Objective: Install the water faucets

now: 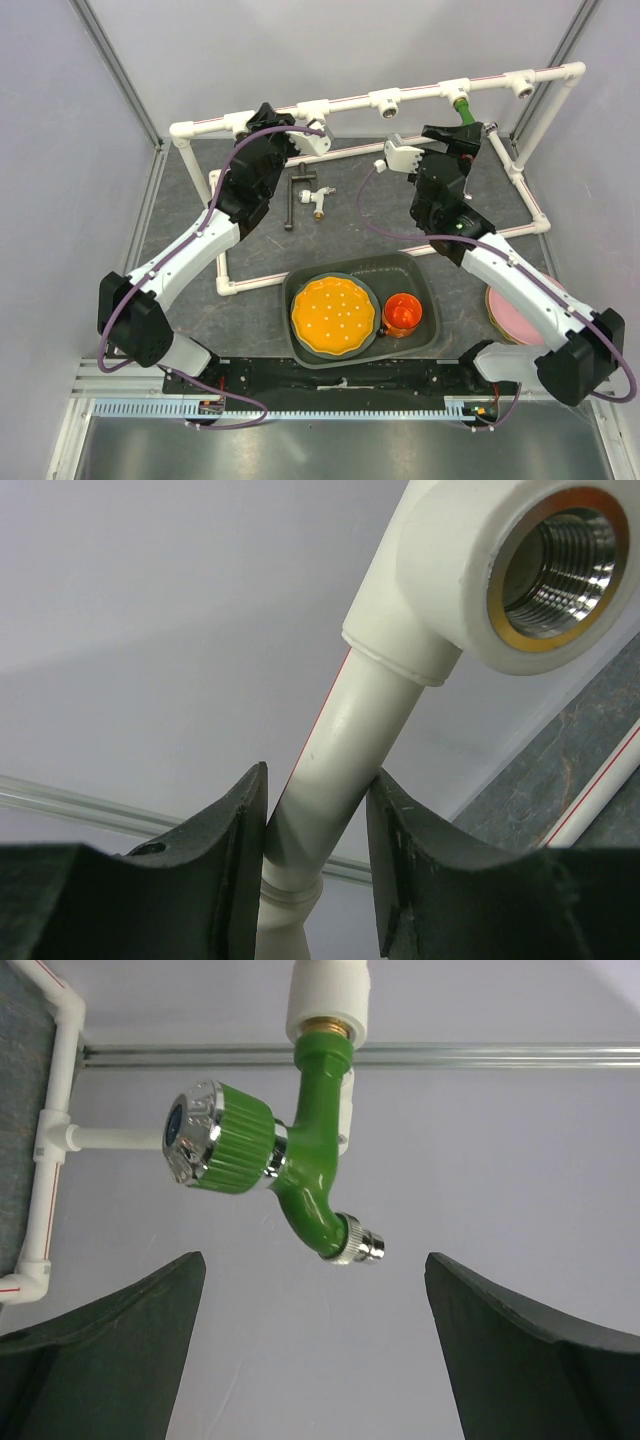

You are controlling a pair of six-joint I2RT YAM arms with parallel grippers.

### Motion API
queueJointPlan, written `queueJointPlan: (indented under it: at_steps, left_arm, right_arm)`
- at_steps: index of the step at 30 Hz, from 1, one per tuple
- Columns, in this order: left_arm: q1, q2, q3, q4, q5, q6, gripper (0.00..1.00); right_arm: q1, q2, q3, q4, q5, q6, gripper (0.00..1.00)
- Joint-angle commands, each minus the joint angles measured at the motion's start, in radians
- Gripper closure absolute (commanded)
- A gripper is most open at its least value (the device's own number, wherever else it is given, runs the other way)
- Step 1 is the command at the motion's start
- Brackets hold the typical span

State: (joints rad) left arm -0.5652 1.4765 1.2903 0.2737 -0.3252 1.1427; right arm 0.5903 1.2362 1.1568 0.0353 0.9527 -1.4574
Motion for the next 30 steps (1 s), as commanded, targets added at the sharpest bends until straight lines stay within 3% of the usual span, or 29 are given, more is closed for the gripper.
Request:
queueJointPlan:
  at_steps: [1, 8, 20, 26, 30]
  left_arm:
    - [-0.048, -0.022, -0.005, -0.027, 0.048, -0.11, 0.98]
    - [-0.05, -0.028, -0.008, -0.025, 0.051, -0.11, 0.98]
    - [-0.053, -0.033, -0.008, -0.03, 0.052, -0.107, 0.98]
    - [-0.053, -0.031, -0.008, -0.03, 0.055, -0.106, 0.98]
    - [-0.053, -0.028, -0.009, -0.03, 0.057, -0.106, 0.98]
  right_arm:
    - [-0.039, 0.075, 0.032, 0.167, 0.054, -0.104, 0.02]
    - [-0.087, 0.14, 0.04, 0.278, 0.06, -0.097, 0.02]
    - [-0.115, 0.183, 0.086, 0.272, 0.049, 0.046, 0.21]
    - [-0.129, 0.203, 0.133, 0.189, 0.028, 0.21, 0.44]
    - [-0.141, 0.195, 0.188, 0.06, -0.034, 0.436, 0.6]
